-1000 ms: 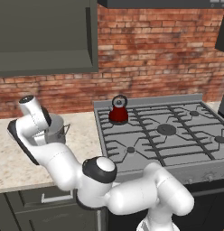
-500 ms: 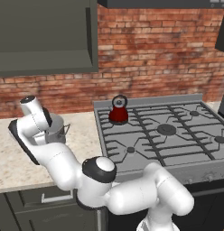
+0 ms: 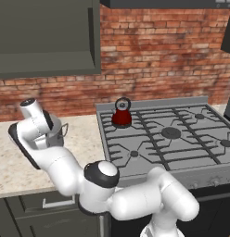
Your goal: Pick the kettle from the cabinet and place it on a stove burner. Then pick the pot from the counter and place it on another stove burner. Finally, turn both burners on.
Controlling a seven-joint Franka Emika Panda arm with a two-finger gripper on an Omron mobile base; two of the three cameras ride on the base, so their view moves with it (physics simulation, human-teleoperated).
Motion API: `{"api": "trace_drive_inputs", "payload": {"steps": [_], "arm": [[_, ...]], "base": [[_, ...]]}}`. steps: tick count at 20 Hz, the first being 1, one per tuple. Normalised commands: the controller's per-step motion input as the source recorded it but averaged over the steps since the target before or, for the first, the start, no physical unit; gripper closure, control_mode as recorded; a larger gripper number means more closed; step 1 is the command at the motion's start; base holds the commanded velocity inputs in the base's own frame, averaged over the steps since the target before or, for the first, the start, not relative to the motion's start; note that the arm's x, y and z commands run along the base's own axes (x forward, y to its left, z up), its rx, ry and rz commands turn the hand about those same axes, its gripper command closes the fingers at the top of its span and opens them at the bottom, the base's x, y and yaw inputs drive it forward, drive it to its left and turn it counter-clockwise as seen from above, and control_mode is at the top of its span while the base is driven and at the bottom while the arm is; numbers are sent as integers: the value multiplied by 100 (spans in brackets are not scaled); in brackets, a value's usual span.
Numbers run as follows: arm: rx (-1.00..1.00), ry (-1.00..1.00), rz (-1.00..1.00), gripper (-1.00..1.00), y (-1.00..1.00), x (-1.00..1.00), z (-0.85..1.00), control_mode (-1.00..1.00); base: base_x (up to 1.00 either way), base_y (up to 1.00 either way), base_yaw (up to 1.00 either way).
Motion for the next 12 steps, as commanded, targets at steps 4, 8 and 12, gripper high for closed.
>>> {"api": "trace_drive_inputs", "payload": {"steps": [4,8,12], "arm": [[-4,-10,0,100,0,-11,3,-100],[0,-3,-7,100,-3,-16,15,-100],[0,-5,-10,100,-1,-28,19,-100]], "base": [[0,0,0],[0,0,0],[0,0,0]]}}
